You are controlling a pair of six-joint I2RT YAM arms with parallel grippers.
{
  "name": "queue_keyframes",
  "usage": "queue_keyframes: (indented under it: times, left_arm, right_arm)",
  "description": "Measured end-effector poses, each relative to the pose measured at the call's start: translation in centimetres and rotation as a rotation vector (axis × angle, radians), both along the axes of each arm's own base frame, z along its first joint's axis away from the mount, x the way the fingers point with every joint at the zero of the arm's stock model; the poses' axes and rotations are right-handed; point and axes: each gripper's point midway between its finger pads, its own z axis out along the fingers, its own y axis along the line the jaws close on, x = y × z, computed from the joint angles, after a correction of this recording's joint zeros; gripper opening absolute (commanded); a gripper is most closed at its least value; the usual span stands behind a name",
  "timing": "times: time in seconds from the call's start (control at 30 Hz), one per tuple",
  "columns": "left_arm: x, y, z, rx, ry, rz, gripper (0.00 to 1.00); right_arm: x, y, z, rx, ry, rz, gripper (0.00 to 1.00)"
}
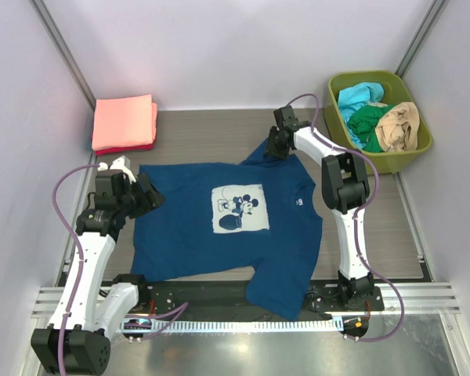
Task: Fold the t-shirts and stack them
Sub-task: Flatten the tshirt out
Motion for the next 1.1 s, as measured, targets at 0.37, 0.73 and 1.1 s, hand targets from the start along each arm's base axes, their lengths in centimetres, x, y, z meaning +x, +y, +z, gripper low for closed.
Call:
queue_keyframes:
  times: [0.37, 0.73, 1.1]
  left_arm:
    - [0.0, 0.0, 0.0, -0.001, 0.000, -0.001, 0.61]
    - [0.1, 0.0, -0.3, 0.001, 0.011, 0.001, 0.61]
    - [1.2, 1.6, -2.7, 0.039, 0.107, 0.114, 0.61]
  right_arm:
    - [-0.2, 1.2, 0.2, 0.029, 0.000, 0.006, 0.01]
    - [6.7, 14.1, 8.4, 0.463, -0.288, 0.142, 0.81]
    - [-2.3, 6.8, 6.2, 0.259, -0.197, 0.078, 0.82]
